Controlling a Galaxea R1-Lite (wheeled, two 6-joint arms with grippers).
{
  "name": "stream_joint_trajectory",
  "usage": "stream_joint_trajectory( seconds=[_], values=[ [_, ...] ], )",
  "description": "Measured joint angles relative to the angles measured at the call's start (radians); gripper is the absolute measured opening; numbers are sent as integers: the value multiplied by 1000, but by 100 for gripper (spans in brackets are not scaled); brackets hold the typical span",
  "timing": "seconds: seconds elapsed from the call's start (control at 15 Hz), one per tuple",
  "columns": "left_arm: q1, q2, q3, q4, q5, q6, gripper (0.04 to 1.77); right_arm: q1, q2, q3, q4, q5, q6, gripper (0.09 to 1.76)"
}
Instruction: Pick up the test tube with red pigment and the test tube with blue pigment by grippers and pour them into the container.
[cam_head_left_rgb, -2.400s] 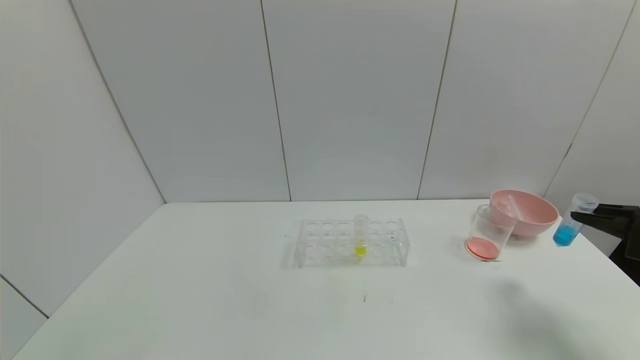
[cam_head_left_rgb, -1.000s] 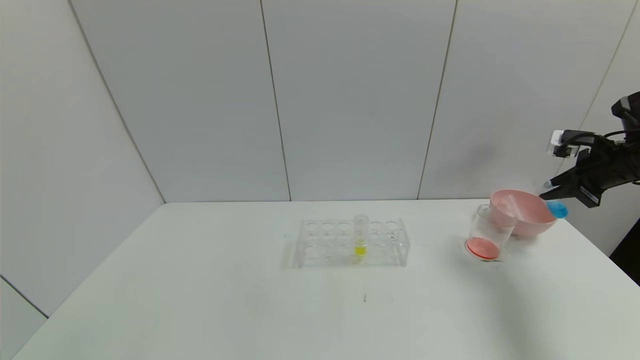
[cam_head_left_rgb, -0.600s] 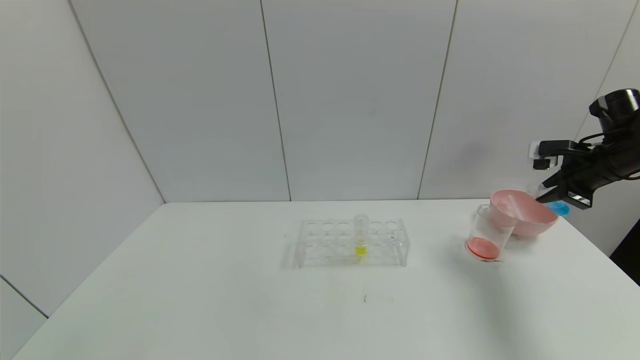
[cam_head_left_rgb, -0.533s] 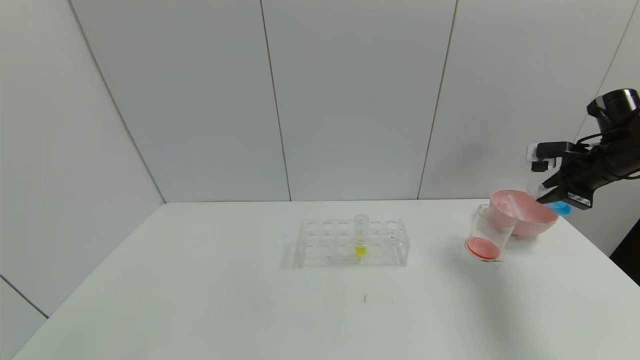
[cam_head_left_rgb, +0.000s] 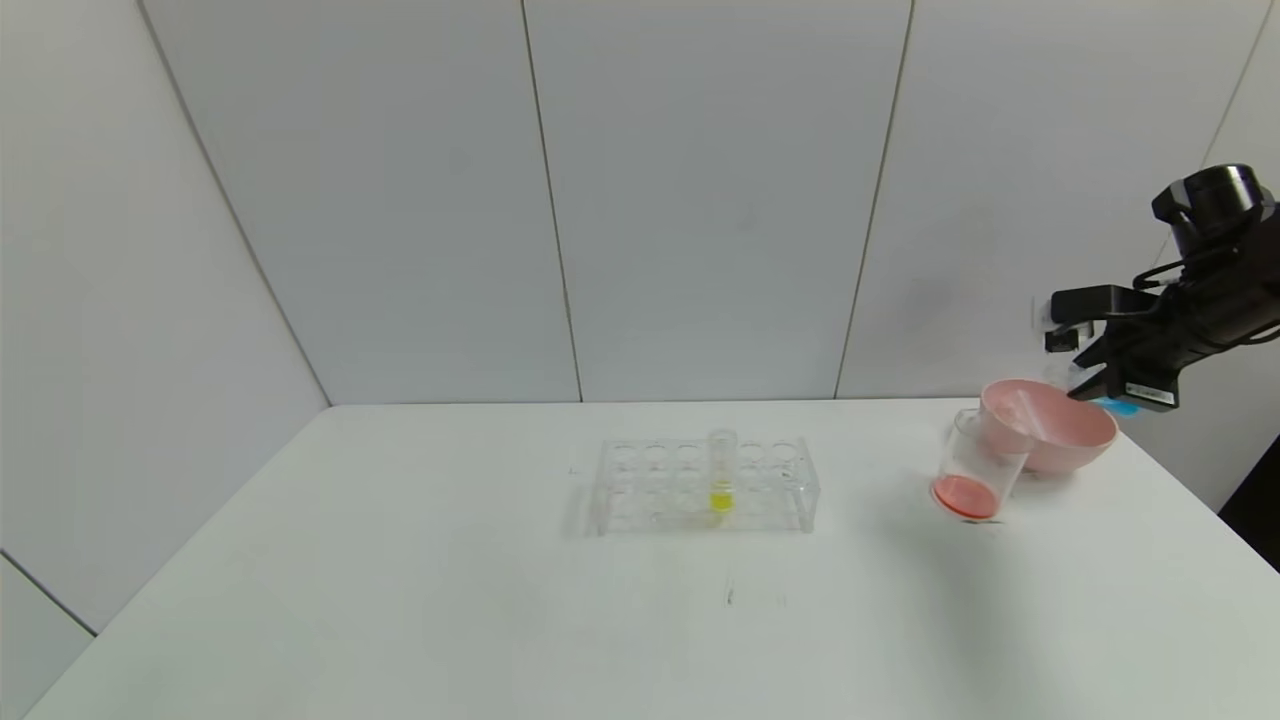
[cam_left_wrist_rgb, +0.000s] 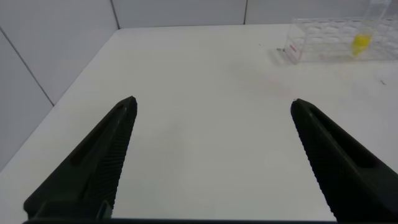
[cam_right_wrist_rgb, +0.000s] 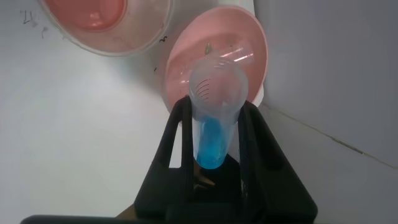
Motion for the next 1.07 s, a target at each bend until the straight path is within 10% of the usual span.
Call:
stream_joint_trajectory(
  seconds=[1.07],
  values=[
    [0,0,0,0,0,0,176,123,-23,-1,139,-142,-97,49]
  ],
)
